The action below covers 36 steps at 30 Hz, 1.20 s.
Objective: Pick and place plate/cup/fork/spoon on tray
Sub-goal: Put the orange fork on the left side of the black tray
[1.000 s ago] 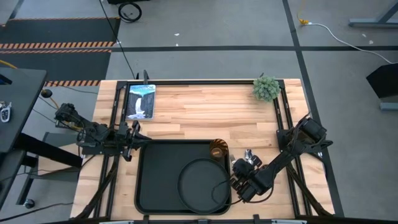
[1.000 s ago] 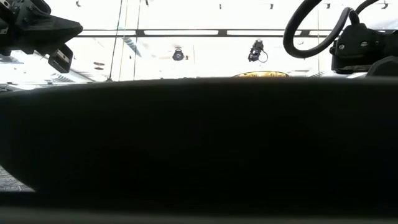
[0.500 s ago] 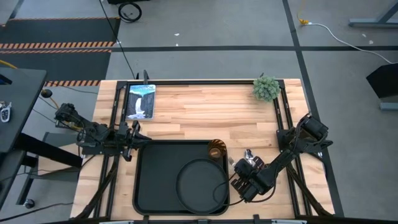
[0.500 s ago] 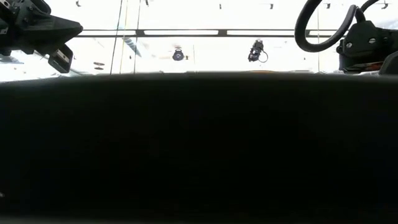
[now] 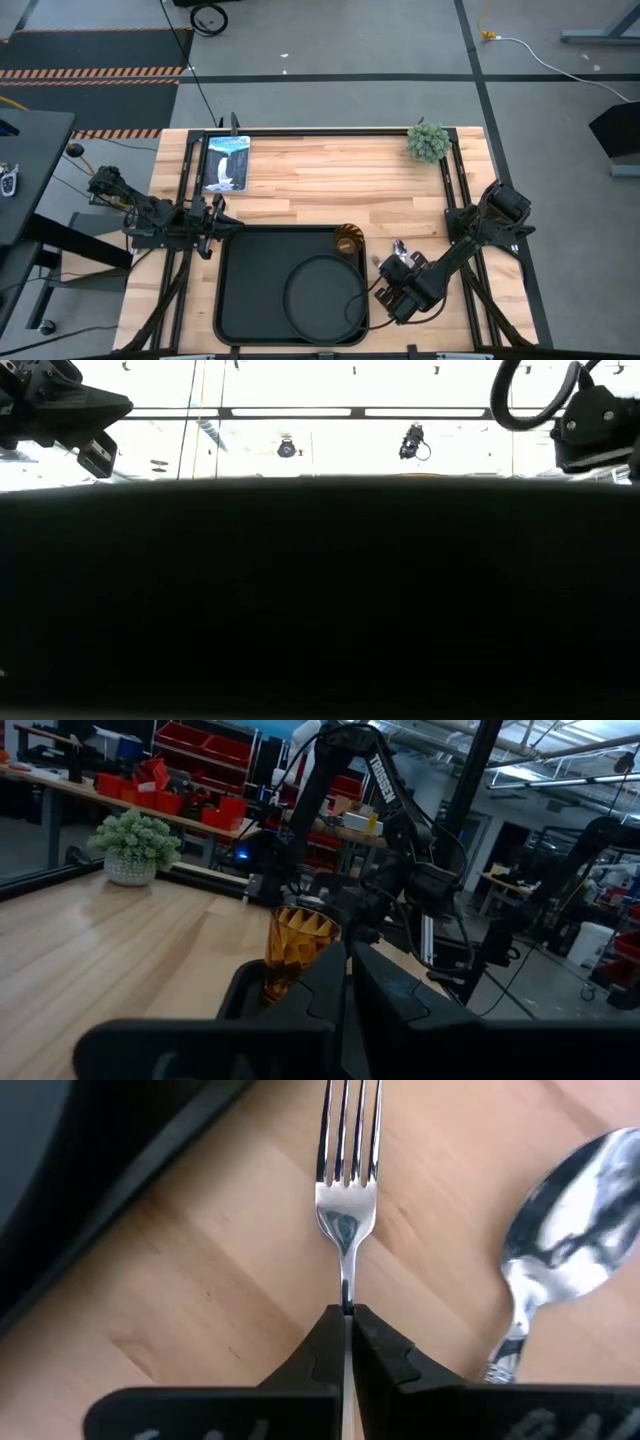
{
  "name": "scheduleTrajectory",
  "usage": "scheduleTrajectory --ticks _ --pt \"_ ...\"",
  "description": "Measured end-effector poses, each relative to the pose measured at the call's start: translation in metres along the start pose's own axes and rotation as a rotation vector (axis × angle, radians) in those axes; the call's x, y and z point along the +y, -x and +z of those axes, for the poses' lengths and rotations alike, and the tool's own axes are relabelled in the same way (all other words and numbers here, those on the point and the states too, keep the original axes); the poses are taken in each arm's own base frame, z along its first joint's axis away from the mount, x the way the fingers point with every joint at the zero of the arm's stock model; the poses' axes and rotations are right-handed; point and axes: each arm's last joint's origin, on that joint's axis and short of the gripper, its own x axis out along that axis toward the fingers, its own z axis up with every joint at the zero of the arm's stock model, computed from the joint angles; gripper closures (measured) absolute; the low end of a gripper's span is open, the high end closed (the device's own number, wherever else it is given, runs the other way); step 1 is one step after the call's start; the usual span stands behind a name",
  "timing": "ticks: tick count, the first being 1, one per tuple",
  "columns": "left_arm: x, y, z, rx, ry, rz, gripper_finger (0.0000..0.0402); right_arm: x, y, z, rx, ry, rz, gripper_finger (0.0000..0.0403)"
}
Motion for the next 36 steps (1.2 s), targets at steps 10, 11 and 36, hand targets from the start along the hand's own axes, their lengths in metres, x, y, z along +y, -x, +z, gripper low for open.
scheduleTrajectory --ticks 10,11,36 --pt "0.000 0.000 0.001 -0.012 0.157 -0.004 0.0372 -0.013 0.030 0.014 -0.108 -0.035 0.049 0.0392" --pt "0.000 0.000 0.001 -0.012 0.162 -0.004 0.0372 -0.014 0.033 0.016 -0.131 -0.038 0.056 0.0392" --pt "-0.006 -0.009 0.001 -0.013 0.119 -0.010 0.0372 0.019 0.070 0.074 -1.011 0.148 0.065 0.0392"
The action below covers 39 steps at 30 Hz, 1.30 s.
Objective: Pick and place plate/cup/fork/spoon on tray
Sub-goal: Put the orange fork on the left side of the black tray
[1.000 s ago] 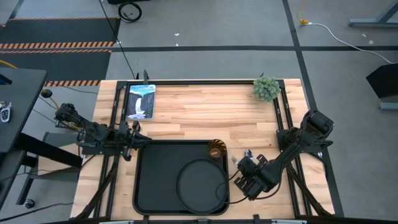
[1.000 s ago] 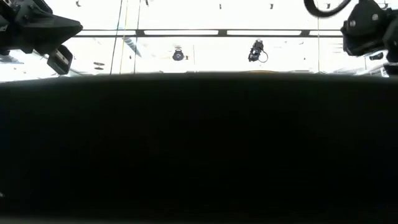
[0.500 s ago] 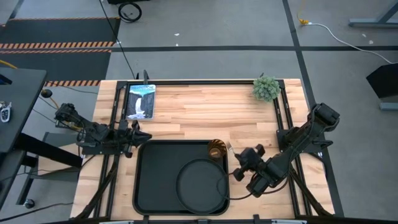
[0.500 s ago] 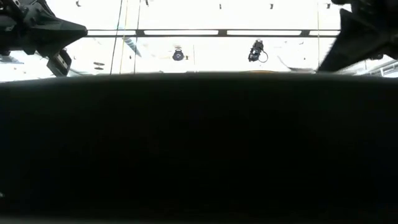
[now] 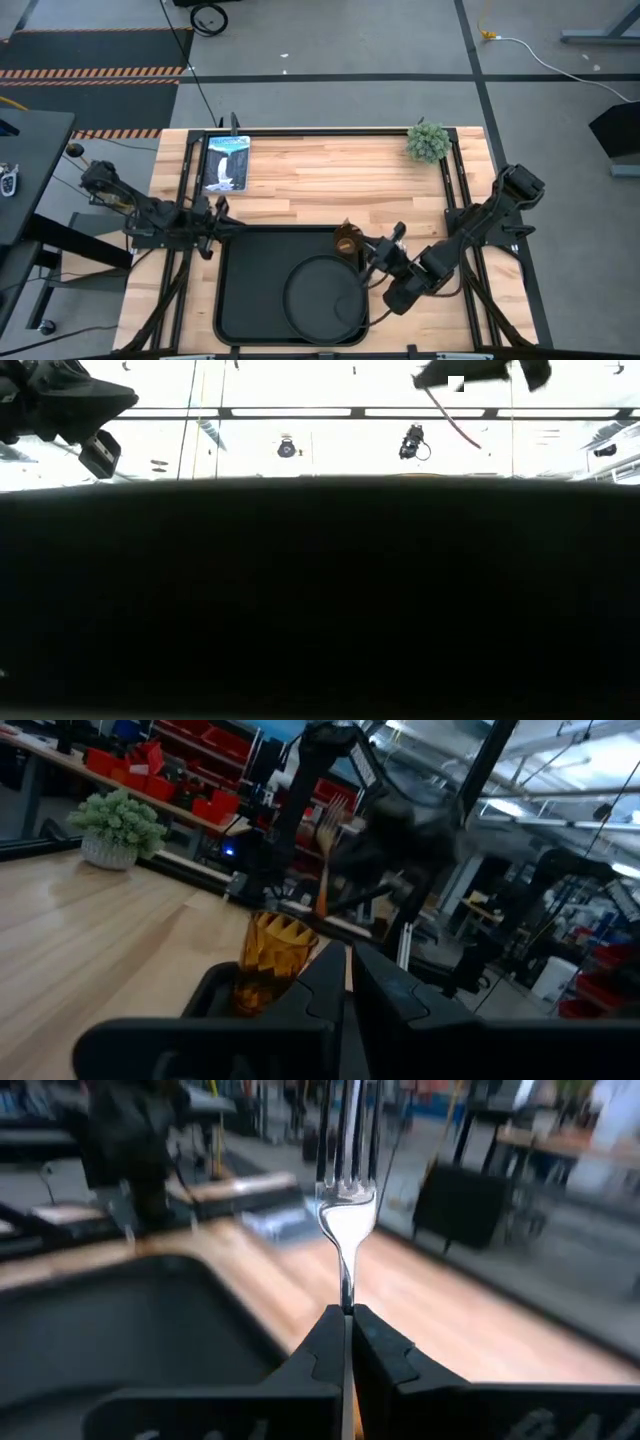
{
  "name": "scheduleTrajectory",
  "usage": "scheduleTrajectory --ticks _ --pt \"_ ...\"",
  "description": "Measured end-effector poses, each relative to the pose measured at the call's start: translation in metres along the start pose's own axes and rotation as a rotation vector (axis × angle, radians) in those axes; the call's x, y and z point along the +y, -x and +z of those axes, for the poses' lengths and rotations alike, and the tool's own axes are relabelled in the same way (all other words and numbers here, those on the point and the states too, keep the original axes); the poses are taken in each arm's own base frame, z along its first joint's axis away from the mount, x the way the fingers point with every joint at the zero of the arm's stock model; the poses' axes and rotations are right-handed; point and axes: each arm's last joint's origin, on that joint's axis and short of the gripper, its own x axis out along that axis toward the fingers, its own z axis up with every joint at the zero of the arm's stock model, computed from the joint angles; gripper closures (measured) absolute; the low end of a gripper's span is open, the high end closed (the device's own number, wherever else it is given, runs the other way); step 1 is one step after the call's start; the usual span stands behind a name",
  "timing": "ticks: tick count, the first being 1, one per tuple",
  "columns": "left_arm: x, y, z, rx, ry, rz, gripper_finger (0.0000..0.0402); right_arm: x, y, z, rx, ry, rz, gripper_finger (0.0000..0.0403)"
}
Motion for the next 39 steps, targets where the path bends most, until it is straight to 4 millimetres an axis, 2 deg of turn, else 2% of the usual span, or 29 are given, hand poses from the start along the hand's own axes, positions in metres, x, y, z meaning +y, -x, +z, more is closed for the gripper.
scheduleTrajectory --ticks 8,13,16,23,27,32,39 --pt "-0.003 -0.010 -0.007 0.033 -0.012 0.015 0.0365 0.015 -0.018 0.041 -0.110 0.010 0.081 0.0391" --pt "-0.003 -0.014 -0.011 0.043 0.028 0.051 0.0346 0.014 -0.033 0.044 -0.083 -0.051 0.188 0.0391" --pt "-0.003 -0.015 -0.014 0.061 0.045 0.061 0.0340 0.022 -0.044 0.036 -0.076 -0.101 0.250 0.0391" --pt "-0.002 -0.015 -0.015 0.065 0.063 0.070 0.0347 0.056 -0.059 0.006 -0.173 -0.233 0.409 0.0391" --pt "-0.001 -0.015 -0.015 0.048 0.059 0.105 0.0348 0.077 -0.063 -0.012 -0.181 -0.266 0.397 0.0391" --pt "0.000 -0.015 -0.014 0.036 0.055 0.136 0.0349 0.120 -0.061 -0.013 -0.188 -0.293 0.388 0.0391" --pt "0.000 -0.015 -0.014 0.032 0.055 0.144 0.0349 0.173 -0.061 0.002 -0.153 -0.220 0.309 0.0391"
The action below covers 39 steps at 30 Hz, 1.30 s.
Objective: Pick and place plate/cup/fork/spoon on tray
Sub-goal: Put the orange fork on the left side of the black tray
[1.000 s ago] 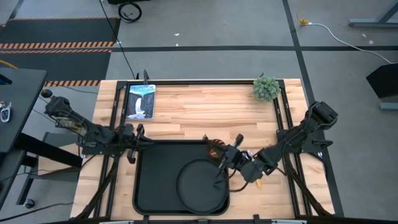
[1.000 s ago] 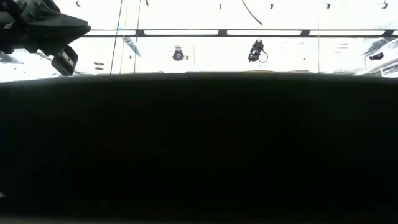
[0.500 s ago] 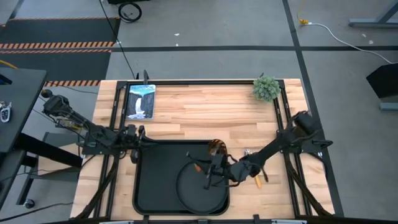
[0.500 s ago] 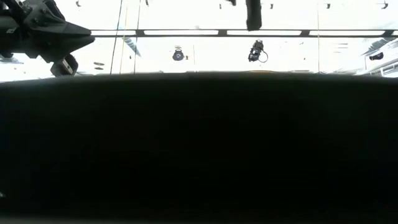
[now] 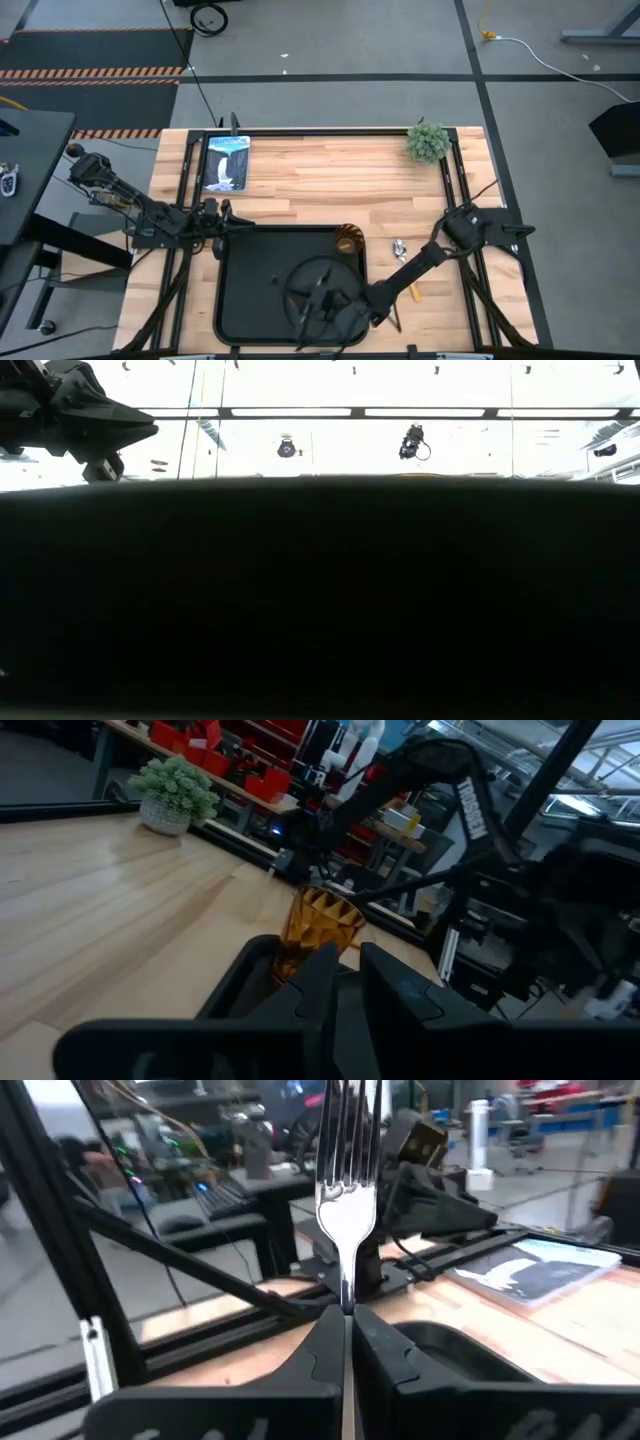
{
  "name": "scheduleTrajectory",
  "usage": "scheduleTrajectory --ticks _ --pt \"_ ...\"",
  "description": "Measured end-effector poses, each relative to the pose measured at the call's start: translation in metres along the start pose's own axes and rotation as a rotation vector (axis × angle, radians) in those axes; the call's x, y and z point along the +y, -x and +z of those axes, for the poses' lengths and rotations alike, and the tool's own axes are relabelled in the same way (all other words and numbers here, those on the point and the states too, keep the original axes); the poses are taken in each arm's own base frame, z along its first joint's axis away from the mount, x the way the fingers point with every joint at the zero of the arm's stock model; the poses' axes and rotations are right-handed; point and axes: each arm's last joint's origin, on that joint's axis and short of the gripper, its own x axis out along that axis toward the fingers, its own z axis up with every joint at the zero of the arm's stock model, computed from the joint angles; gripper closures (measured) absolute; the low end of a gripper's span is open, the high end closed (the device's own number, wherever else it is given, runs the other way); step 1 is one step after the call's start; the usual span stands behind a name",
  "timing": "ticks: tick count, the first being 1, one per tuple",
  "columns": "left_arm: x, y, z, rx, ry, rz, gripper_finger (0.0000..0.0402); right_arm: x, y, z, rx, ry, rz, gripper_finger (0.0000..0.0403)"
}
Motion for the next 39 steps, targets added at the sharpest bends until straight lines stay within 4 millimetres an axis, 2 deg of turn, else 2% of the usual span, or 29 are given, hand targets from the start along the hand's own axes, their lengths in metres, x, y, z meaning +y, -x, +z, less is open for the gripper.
scheduleTrajectory --ticks 8,12,15,18,20,25,31,36,39 --pt "0.000 0.000 0.000 0.001 0.000 0.000 0.0349 0.025 -0.023 -0.006 0.007 -0.051 -0.087 0.0391" --pt "0.000 0.000 0.000 0.001 -0.001 0.000 0.0349 0.023 -0.044 -0.019 0.009 -0.156 -0.081 0.0391" --pt "0.000 0.000 0.000 0.001 -0.001 0.000 0.0349 0.017 -0.060 -0.034 0.011 -0.253 -0.095 0.0391" --pt "0.000 0.000 0.000 0.001 -0.001 0.000 0.0349 0.015 -0.071 -0.051 0.008 -0.277 -0.125 0.0391" --pt "0.000 0.000 0.000 0.001 -0.001 0.000 0.0349 0.020 -0.073 -0.058 0.000 -0.294 -0.132 0.0391" --pt "0.000 0.000 0.000 0.001 -0.001 0.000 0.0349 0.034 -0.070 -0.060 -0.022 -0.302 -0.162 0.0391" --pt "0.000 0.000 0.000 0.003 -0.003 0.001 0.0349 0.049 -0.053 -0.051 -0.014 -0.250 -0.224 0.0392" --pt "0.000 0.000 0.000 0.004 -0.003 0.001 0.0349 0.052 -0.049 -0.050 -0.009 -0.243 -0.220 0.0392" --pt "0.000 0.000 0.000 0.004 -0.003 0.001 0.0349 0.050 -0.054 -0.051 0.023 -0.254 -0.179 0.0392"
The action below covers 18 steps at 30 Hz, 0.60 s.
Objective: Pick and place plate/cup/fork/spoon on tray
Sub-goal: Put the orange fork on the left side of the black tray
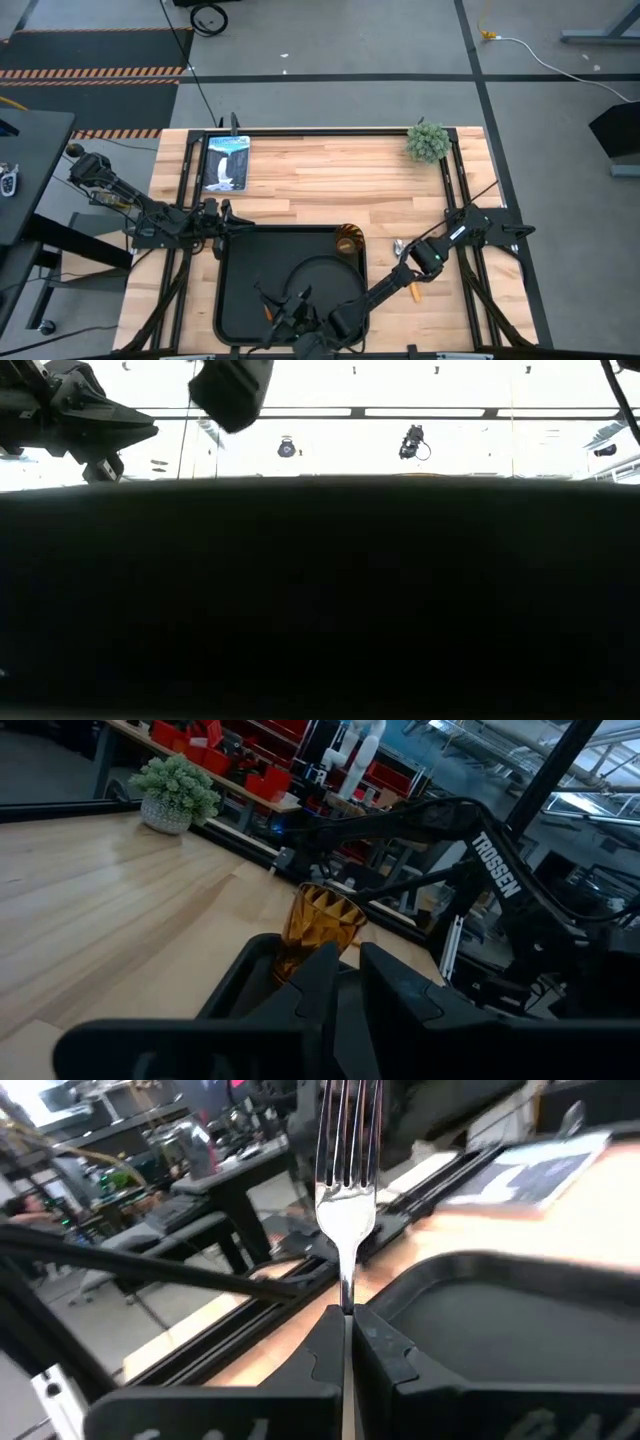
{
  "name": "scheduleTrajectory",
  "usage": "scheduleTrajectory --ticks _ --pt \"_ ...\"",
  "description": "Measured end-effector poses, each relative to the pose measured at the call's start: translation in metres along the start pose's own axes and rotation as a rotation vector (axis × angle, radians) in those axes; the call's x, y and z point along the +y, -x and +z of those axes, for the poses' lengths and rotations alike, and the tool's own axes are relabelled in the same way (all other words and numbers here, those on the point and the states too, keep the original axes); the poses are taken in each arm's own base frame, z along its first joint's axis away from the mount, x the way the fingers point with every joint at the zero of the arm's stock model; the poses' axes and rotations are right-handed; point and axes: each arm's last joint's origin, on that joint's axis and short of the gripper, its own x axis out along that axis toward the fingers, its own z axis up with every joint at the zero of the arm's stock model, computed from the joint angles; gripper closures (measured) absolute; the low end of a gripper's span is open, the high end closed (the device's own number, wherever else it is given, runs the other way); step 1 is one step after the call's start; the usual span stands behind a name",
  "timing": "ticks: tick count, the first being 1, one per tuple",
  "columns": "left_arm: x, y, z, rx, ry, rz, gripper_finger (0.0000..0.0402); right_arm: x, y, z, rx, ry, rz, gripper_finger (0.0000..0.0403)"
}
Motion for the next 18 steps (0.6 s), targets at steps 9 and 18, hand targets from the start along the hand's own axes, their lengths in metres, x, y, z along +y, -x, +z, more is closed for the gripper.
scheduleTrajectory --ticks 9,18 --pt "0.000 0.000 0.000 0.000 0.000 0.000 0.0349 -0.022 -0.035 -0.007 0.234 -0.081 0.060 0.0392" --pt "0.000 0.000 0.000 0.000 0.000 0.000 0.0349 -0.035 -0.056 0.012 0.400 -0.070 0.062 0.0392"
